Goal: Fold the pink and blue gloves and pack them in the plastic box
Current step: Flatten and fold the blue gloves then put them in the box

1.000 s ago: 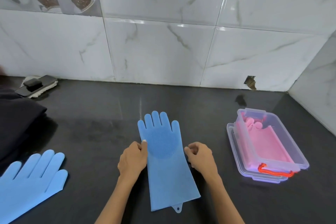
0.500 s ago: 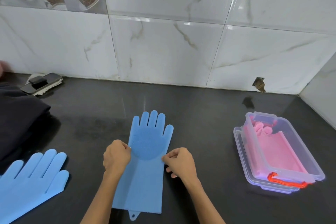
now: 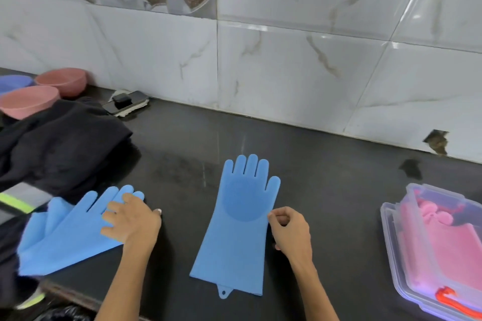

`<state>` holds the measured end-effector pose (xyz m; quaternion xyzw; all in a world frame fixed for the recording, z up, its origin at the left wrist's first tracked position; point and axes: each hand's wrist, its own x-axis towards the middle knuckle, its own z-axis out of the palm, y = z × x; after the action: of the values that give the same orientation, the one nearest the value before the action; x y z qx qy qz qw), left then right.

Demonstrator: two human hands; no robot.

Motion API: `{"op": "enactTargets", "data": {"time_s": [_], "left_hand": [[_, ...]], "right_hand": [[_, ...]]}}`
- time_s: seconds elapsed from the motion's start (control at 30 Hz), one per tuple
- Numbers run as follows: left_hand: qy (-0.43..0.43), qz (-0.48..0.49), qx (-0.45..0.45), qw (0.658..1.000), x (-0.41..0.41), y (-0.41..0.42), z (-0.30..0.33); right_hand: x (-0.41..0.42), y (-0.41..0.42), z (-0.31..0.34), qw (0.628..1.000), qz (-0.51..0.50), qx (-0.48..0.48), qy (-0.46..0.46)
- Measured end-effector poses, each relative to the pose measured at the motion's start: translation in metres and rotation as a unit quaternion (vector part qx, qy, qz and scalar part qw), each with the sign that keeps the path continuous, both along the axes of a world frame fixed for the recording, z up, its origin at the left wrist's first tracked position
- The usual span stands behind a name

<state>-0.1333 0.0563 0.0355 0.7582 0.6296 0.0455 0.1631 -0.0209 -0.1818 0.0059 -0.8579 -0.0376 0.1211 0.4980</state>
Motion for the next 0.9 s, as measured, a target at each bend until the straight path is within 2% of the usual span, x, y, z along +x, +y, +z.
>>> {"op": "enactTargets", "data": {"time_s": [0.07, 0.3, 0.4, 0.47, 0.6, 0.7, 0.8, 0.9], "left_hand": [[0.008, 0.014, 0.006, 1.000, -0.010, 0.003, -0.006], [0.013, -0.026, 0.056, 0.998, -0.023, -0.004, -0.015], [-0.036, -0.048, 0.076, 0.995, -0.025, -0.007, -0.012], [-0.110, -0.085, 0.098, 0.985, -0.024, -0.012, -0.004], [-0.315, -0.184, 0.088, 0.927, -0.015, -0.035, 0.029], [-0.442, -0.240, 0.019, 0.864, -0.007, -0.058, 0.055], [-0.518, -0.256, -0.091, 0.811, -0.003, -0.075, 0.072], [-0.575, -0.265, -0.175, 0.754, -0.004, -0.084, 0.086]], "right_hand": [[-0.002, 0.003, 0.000, 1.000, 0.000, 0.013, -0.007], [-0.019, 0.008, -0.003, 0.999, 0.026, 0.019, -0.014], [-0.025, 0.010, -0.001, 0.999, 0.038, 0.020, -0.024], [-0.028, 0.013, 0.001, 0.998, 0.050, 0.030, -0.026], [-0.037, 0.022, 0.010, 0.993, 0.101, 0.058, -0.023], [-0.045, 0.030, 0.021, 0.969, 0.231, 0.087, 0.014], [-0.055, 0.041, 0.024, 0.943, 0.311, 0.114, 0.038], [-0.057, 0.046, 0.024, 0.947, 0.287, 0.141, 0.028]]}}
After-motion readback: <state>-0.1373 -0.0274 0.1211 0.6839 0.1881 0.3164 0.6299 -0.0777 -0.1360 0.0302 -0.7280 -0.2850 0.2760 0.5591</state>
